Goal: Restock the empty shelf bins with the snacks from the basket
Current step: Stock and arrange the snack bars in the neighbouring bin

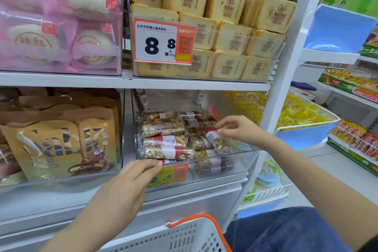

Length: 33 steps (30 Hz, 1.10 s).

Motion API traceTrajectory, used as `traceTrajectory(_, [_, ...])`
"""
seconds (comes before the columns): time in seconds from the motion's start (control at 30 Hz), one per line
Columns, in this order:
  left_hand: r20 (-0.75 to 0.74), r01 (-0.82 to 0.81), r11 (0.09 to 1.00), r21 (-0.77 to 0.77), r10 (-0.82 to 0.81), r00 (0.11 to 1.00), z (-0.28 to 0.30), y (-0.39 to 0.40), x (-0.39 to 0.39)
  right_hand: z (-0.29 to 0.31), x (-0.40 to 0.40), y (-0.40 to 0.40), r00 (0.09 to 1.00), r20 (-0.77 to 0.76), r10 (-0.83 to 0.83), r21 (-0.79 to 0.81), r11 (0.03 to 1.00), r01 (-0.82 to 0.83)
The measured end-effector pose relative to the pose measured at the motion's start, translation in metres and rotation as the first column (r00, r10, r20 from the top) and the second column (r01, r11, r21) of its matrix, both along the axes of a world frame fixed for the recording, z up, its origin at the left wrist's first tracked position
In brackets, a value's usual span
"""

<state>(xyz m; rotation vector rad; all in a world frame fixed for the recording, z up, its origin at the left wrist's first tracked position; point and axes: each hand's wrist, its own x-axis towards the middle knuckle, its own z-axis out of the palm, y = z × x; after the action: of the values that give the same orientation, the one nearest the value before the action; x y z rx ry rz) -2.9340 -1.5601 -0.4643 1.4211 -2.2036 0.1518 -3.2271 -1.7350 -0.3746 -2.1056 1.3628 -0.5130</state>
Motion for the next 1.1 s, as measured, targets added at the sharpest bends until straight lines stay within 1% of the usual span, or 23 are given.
traceTrajectory(0.03, [0.0,-0.001,1.0,-0.002,0.001,1.0,0.0,0.0,0.0,-0.002,0.007,-0.003,0.998,-0.059,-0.019,-0.054,0.998,0.016])
traceTrajectory(0.1, [0.002,-0.003,1.0,0.002,0.003,1.0,-0.001,-0.001,0.0,-0.01,0.019,-0.006,0.975,-0.222,0.002,-0.097,0.995,-0.024])
traceTrajectory(0.13, [0.004,-0.003,1.0,0.006,0.003,1.0,-0.001,-0.001,0.001,-0.014,0.022,-0.008,0.967,-0.253,0.0,-0.122,0.992,-0.032])
traceTrajectory(0.17, [0.003,-0.002,1.0,0.007,0.002,1.0,-0.001,-0.001,0.001,-0.014,0.022,-0.009,0.969,-0.243,-0.034,-0.157,0.988,-0.005])
traceTrajectory(0.23, [-0.008,0.002,1.0,0.003,-0.002,1.0,-0.001,-0.001,0.001,-0.006,0.013,-0.012,0.965,-0.197,-0.17,-0.245,0.962,0.12])
traceTrajectory(0.27, [-0.013,0.005,1.0,0.004,-0.005,1.0,0.0,-0.001,0.0,-0.002,0.006,-0.015,0.945,-0.214,-0.247,-0.314,0.934,0.173])
traceTrajectory(0.3, [-0.012,0.008,1.0,0.003,-0.008,1.0,0.0,-0.001,0.0,0.0,-0.001,-0.018,0.921,-0.251,-0.299,-0.372,0.908,0.193])
traceTrajectory(0.33, [-0.008,0.01,1.0,0.0,-0.01,1.0,0.0,-0.001,0.0,0.0,-0.006,-0.02,0.9,-0.3,-0.315,-0.398,0.899,0.182])
traceTrajectory(0.4, [-0.007,0.014,1.0,0.001,-0.014,1.0,0.001,-0.001,0.0,-0.008,-0.008,-0.022,0.863,-0.414,-0.29,-0.37,0.92,0.132])
traceTrajectory(0.47, [-0.012,0.018,1.0,0.004,-0.018,1.0,0.001,-0.001,0.0,-0.021,-0.006,-0.026,0.827,-0.485,-0.285,-0.315,0.939,0.138])
traceTrajectory(0.57, [-0.005,0.017,1.0,-0.001,-0.017,1.0,0.002,0.0,0.0,-0.027,-0.008,-0.027,0.738,-0.632,-0.237,-0.164,0.971,0.172])
traceTrajectory(0.6, [-0.003,0.015,1.0,0.003,-0.015,1.0,0.002,0.0,-0.001,-0.027,-0.011,-0.027,0.727,-0.654,-0.209,-0.131,0.978,0.164])
traceTrajectory(0.63, [-0.005,0.013,1.0,0.005,-0.013,1.0,0.002,0.0,-0.001,-0.028,-0.013,-0.028,0.739,-0.644,-0.196,-0.132,0.981,0.145])
traceTrajectory(0.73, [-0.025,0.011,1.0,0.011,-0.011,1.0,0.001,-0.001,-0.001,-0.023,-0.014,-0.027,0.826,-0.503,-0.256,-0.271,0.954,0.131])
traceTrajectory(0.77, [-0.034,0.013,1.0,0.011,-0.012,0.999,0.001,-0.001,-0.001,-0.02,-0.014,-0.029,0.833,-0.491,-0.255,-0.279,0.952,0.127])
traceTrajectory(0.8, [-0.043,0.014,1.0,0.013,-0.014,0.999,0.0,-0.001,-0.001,-0.017,-0.013,-0.03,0.828,-0.515,-0.222,-0.235,0.965,0.113])
traceTrajectory(0.87, [-0.053,0.016,1.0,0.021,-0.015,0.998,0.001,-0.001,-0.001,-0.015,-0.009,-0.03,0.794,-0.606,-0.053,-0.039,0.999,0.036])
traceTrajectory(0.93, [-0.058,0.016,1.0,0.021,-0.015,0.998,0.002,0.0,-0.002,-0.016,-0.006,-0.028,0.755,-0.649,0.093,0.125,0.992,-0.015])
traceTrajectory(1.03, [-0.059,0.015,1.0,0.017,-0.014,0.998,0.0,-0.001,-0.002,-0.016,-0.003,-0.023,0.726,-0.669,0.16,0.256,0.966,0.024])
traceTrajectory(1.1, [-0.071,0.014,0.999,0.029,-0.012,0.997,0.0,-0.001,-0.002,-0.016,-0.005,-0.022,0.76,-0.621,0.191,0.33,0.944,0.032])
